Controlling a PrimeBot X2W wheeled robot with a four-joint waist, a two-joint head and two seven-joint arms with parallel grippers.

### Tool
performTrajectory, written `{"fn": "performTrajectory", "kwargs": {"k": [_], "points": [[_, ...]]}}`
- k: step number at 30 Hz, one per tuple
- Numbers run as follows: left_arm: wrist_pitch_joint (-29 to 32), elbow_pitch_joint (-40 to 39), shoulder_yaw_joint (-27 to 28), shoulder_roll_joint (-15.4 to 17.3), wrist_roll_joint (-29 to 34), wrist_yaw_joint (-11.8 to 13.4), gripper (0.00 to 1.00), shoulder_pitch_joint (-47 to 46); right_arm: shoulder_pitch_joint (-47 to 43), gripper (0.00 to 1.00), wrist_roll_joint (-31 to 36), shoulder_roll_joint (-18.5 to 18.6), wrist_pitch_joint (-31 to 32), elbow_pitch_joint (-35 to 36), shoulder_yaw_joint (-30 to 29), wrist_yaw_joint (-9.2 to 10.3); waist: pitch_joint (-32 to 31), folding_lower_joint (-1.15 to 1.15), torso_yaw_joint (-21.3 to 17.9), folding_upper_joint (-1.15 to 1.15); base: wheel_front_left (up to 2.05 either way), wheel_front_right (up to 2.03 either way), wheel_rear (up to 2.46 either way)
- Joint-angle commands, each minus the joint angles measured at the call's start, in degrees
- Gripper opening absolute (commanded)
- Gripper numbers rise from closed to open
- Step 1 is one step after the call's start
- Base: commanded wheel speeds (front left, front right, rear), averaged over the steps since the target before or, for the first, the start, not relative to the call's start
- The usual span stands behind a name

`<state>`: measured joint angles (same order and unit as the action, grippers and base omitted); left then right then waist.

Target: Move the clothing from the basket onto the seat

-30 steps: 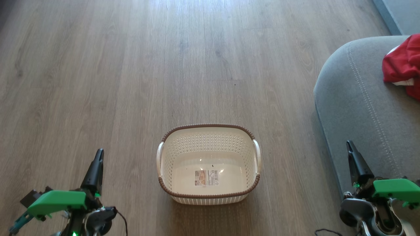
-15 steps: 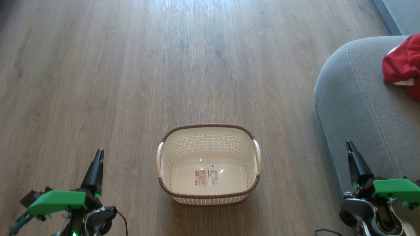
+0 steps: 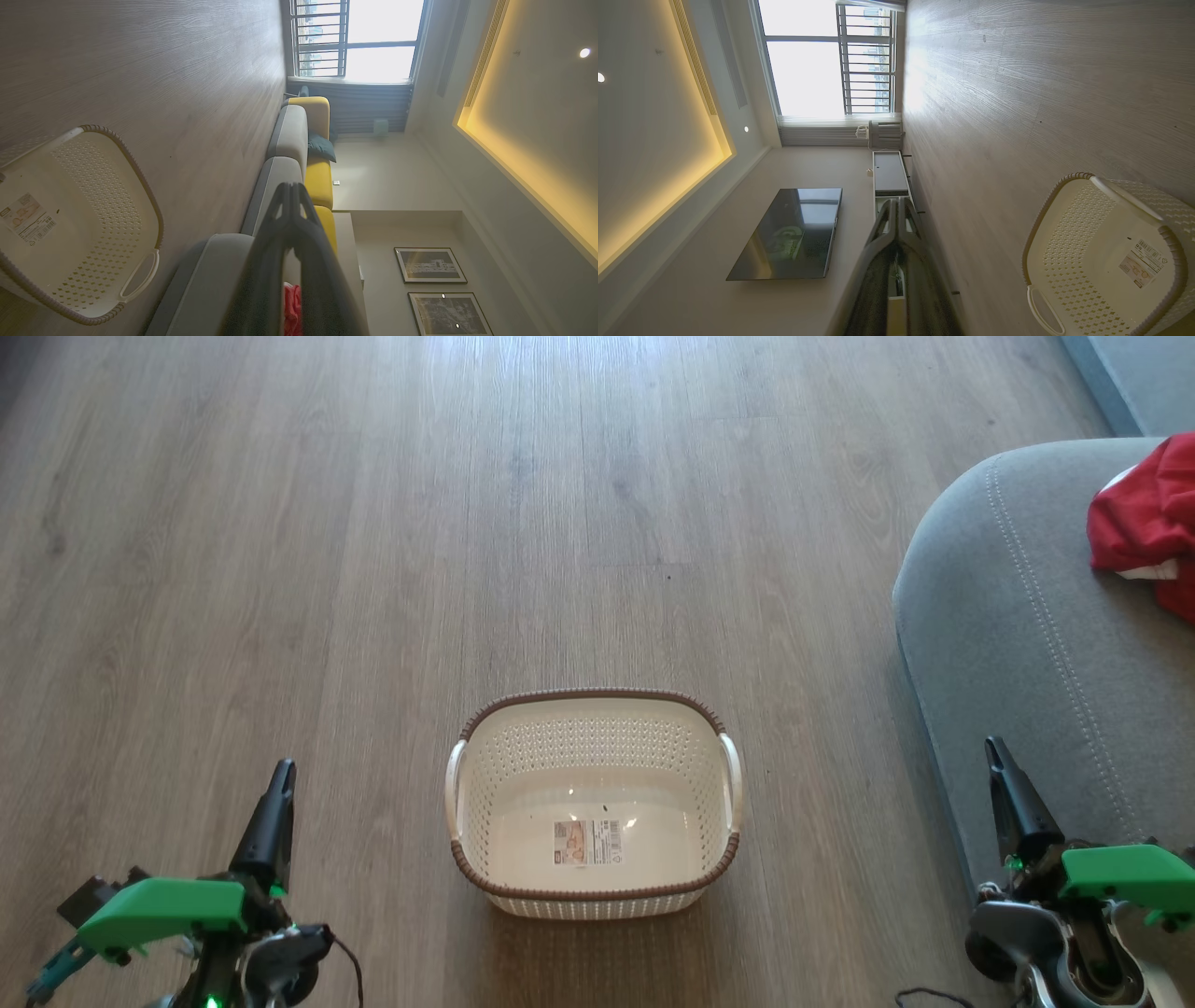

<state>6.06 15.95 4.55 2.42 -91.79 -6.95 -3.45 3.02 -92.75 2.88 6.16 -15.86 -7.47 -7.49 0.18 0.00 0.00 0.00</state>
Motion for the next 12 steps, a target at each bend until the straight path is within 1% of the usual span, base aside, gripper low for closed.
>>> {"fn": "performTrajectory", "kwargs": {"k": [1, 12], "points": [[0.42, -1.91, 1.96, 0.45, -0.39, -0.54, 0.0, -2.74, 3.16, 0.0, 0.59, 0.04, 0.33, 1.84, 0.95, 0.0, 0.0, 0.0, 0.0, 0.0, 0.0, 0.0, 0.0], [0.42, -1.91, 1.96, 0.45, -0.39, -0.54, 0.0, -2.74, 3.16, 0.0, 0.6, 0.03, 0.34, 1.84, 0.93, 0.0, 0.0, 0.0, 0.0, 0.0, 0.0, 0.0, 0.0]]}}
